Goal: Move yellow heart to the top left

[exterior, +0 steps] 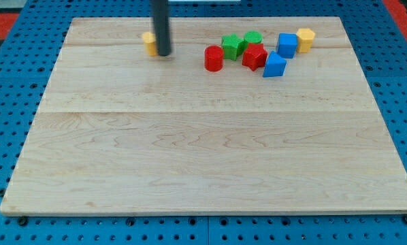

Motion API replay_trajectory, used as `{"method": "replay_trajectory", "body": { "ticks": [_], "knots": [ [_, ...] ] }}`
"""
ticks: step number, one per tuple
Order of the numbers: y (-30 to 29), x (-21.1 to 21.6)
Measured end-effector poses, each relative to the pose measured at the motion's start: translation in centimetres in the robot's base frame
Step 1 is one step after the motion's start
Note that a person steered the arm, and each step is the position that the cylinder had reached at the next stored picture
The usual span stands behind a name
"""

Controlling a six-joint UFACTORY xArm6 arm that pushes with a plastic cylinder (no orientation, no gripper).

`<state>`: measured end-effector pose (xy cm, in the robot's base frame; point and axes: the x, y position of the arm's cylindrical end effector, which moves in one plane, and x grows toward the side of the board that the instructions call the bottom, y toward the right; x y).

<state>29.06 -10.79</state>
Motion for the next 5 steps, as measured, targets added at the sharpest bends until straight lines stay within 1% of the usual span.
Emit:
{"method": "replay_trajectory", "body": {
  "ticks": [1,2,3,4,5],
  "knots": [
    [-3.4,-3.0],
    [1.6,-3.2],
    [0.4,-6.2],
    [-4.6,-5.8],
    [3.8,-5.9]
  ]
}}
